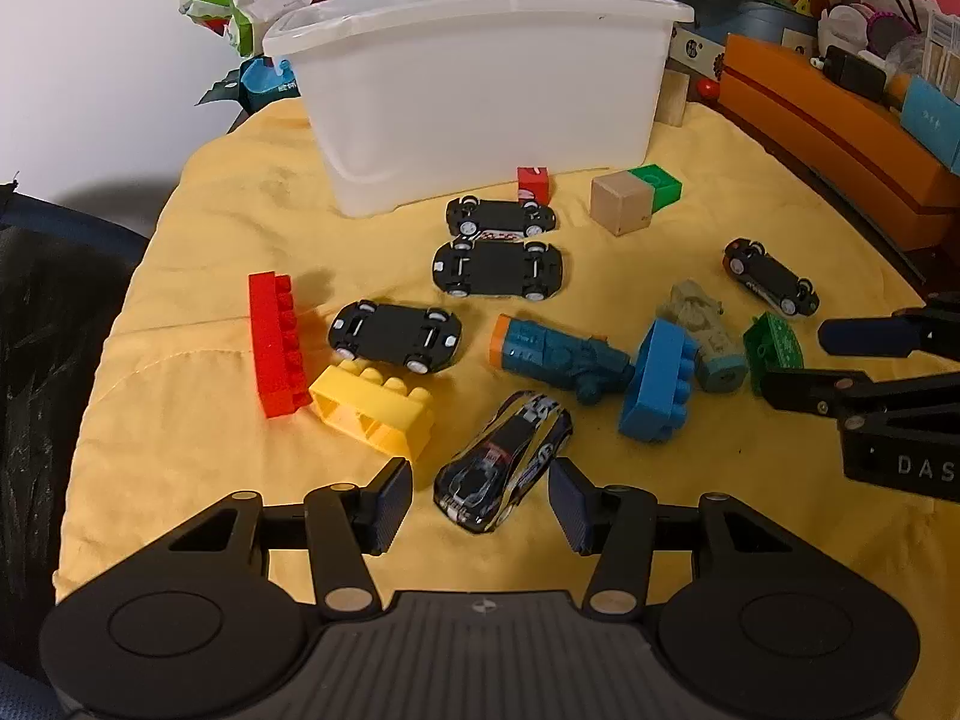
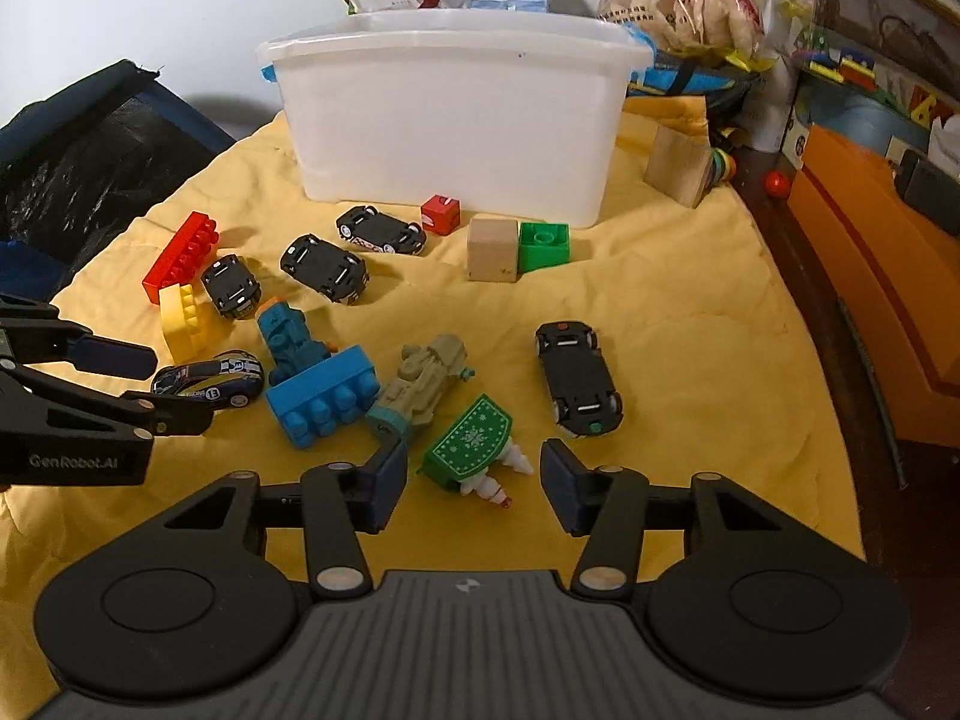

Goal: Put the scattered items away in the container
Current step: 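Grasp the black-silver race car with left gripper while right gripper grasps green toy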

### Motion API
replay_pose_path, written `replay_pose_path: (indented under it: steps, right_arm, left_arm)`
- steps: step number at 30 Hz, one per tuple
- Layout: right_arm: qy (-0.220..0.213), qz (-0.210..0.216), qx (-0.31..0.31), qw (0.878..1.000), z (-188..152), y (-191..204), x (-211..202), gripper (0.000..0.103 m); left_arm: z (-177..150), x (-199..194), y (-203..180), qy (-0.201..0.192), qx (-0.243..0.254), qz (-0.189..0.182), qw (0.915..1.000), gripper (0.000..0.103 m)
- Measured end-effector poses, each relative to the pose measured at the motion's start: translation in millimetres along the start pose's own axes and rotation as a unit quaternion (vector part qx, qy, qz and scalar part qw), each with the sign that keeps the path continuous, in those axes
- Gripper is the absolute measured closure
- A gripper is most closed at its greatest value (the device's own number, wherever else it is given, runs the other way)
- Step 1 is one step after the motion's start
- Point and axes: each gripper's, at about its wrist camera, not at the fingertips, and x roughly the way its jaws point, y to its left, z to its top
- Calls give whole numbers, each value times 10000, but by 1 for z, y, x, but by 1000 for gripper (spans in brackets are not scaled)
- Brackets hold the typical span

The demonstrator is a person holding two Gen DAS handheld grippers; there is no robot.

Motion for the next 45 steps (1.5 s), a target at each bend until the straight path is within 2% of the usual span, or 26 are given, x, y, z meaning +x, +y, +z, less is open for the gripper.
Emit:
replay_pose_path:
  steps: [6, 11, 16, 24, 30, 31, 33, 39, 45]
  right_arm:
    - [-19, 0, 28, 10000, -1, -2, 4, 49]
    - [-14, -16, 138, 9999, 0, -4, 7, 49]
    - [-50, -12, 275, 9996, -1, -5, 10, 49]
    - [6, -163, 423, 9990, -3, -6, 19, 49]
    - [-1, -193, 545, 9983, -3, -9, 22, 44]
    - [7, -184, 546, 9983, -3, -9, 23, 45]
    - [-28, -132, 534, 9985, -3, -10, 22, 53]
    - [-92, 9, 498, 9987, -1, -12, 17, 54]
    - [-306, 75, 362, 9988, 2, -15, 2, 54]
  left_arm:
    - [3, 11, -6, 37, 171, -106, 9998, 50]
    - [4, 10, -11, 10, 206, -320, 9993, 69]
    - [-1, 5, -23, -23, 384, -320, 9987, 68]
    - [5, 14, -25, -80, 340, -233, 9991, 65]
    - [11, 16, -28, -84, 325, -229, 9992, 65]
    - [11, 17, -29, -87, 341, -221, 9991, 65]
    - [11, 18, -30, -127, 346, -251, 9990, 67]
    - [13, 16, -29, -125, 236, -416, 9988, 70]
    - [17, -2, -27, -273, 110, -405, 9987, 70]
